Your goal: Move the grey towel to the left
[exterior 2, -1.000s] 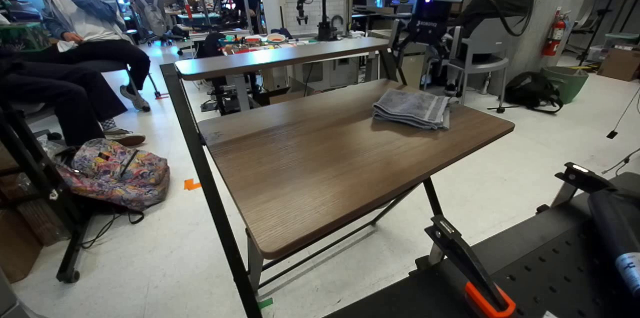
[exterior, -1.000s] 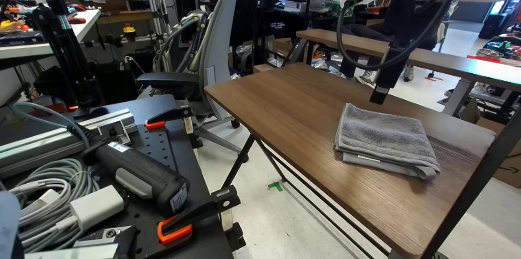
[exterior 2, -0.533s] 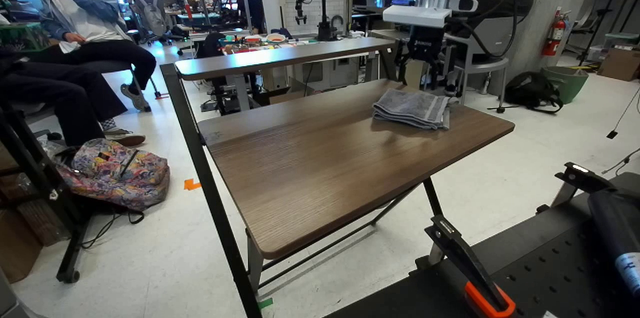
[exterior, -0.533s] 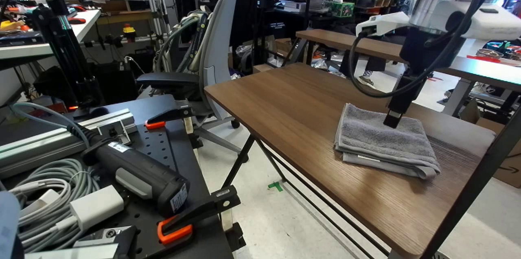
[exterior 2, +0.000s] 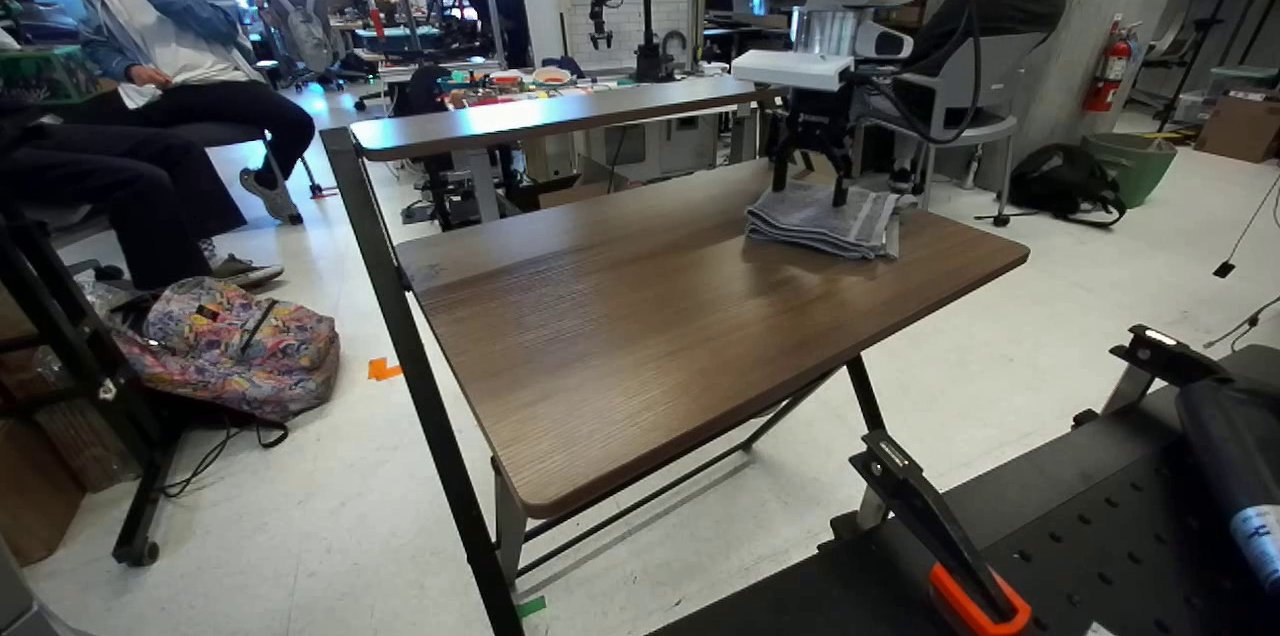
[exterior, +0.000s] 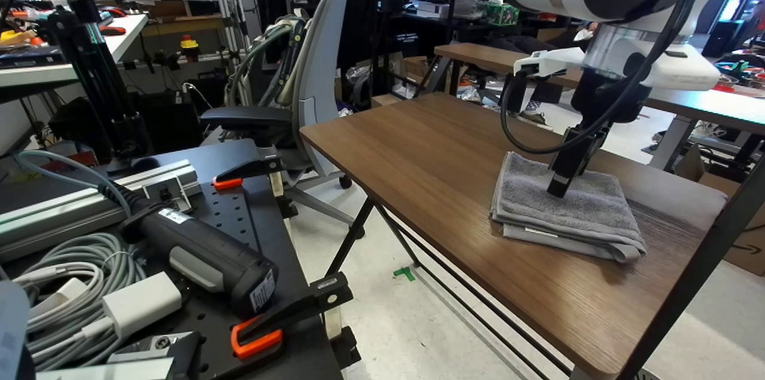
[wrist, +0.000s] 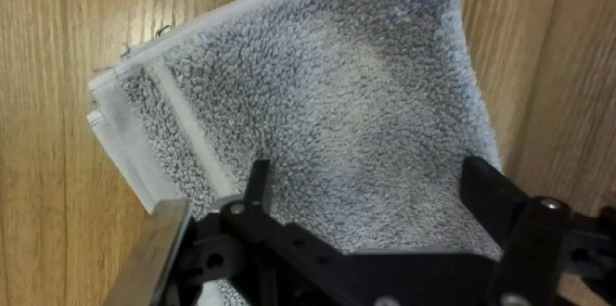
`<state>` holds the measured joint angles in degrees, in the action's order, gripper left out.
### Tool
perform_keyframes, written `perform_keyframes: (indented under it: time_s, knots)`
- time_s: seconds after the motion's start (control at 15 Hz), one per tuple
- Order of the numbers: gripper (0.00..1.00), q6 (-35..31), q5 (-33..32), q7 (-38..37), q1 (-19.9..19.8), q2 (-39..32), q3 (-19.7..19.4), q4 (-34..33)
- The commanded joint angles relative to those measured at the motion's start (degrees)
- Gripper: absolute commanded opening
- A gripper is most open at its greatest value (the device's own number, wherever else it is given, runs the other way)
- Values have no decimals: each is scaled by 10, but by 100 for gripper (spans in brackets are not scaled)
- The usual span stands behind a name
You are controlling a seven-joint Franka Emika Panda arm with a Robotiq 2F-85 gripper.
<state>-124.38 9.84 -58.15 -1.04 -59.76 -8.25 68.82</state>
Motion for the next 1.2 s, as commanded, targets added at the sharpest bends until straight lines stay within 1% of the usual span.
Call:
perform_keyframes:
  time_s: [0.0, 0.2, 0.4, 0.67, 1.13]
  knots:
    - [100, 40, -27, -37, 17, -44, -10, -70]
    - [100, 64, -53, -54, 32, -64, -14, -96]
    - [100, 81, -72, -56, 44, -72, -7, -110]
    - [100, 86, -85, -49, 70, -65, 3, -99]
    - [100, 68, -85, -42, 114, -62, 27, -81]
